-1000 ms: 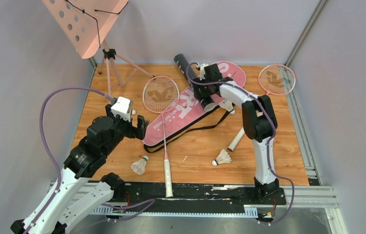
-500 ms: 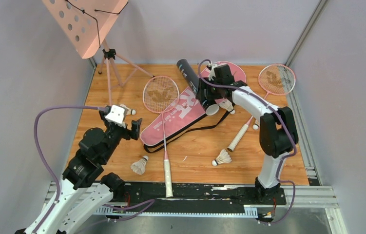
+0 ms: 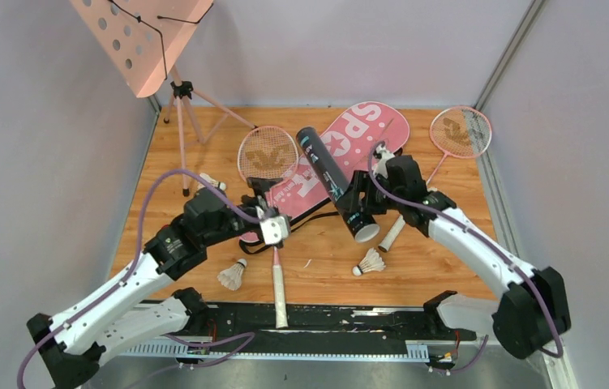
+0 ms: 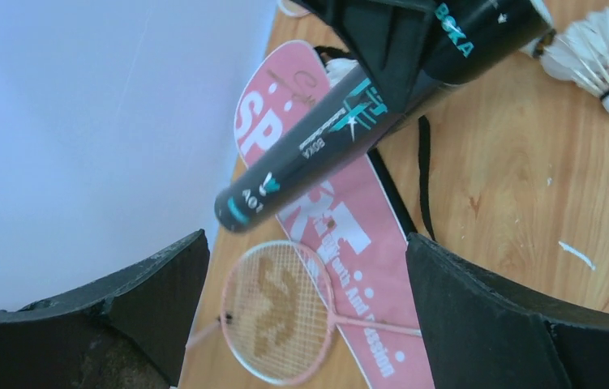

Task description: Pack up the badminton gear

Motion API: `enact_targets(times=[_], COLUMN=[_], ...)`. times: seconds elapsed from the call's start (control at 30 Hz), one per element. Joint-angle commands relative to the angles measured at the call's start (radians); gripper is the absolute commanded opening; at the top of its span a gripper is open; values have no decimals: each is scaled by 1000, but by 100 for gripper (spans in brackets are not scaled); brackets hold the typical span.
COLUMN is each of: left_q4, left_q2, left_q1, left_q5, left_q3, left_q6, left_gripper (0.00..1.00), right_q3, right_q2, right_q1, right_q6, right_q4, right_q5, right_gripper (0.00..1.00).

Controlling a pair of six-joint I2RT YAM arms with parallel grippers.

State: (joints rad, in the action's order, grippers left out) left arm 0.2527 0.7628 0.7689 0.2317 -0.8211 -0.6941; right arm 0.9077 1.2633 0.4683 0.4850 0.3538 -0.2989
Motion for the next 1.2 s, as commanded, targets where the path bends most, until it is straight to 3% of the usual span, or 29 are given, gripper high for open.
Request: enact_targets(times=[0.0, 0.1, 0.33, 0.6, 0.9, 1.17], left_q4=[-15, -39, -61, -83, 29, 89], left_q2=[77, 129, 227, 225, 216, 246], left_q1=[146, 208, 286, 341, 364, 365], left_q5=[-23, -99, -126, -225, -229, -245], left_q3=[1, 18, 33, 51, 31, 19], left_q6=[-407, -515, -554, -563, -546, -548], left_gripper=[99, 100, 100, 100, 99, 91], right_q3=[-93, -149, -160, -110, -90, -86], right_q2=[-209, -337, -448, -399, -371, -335], right_q1=[53, 99, 202, 288, 332, 341], right_q6=[104, 116, 96, 71, 57, 31], right_q4=[-88, -73, -10, 24, -16, -43], right_q5=[-71, -106, -169, -211, -248, -293], right_gripper=[47, 47, 47, 47, 47, 47])
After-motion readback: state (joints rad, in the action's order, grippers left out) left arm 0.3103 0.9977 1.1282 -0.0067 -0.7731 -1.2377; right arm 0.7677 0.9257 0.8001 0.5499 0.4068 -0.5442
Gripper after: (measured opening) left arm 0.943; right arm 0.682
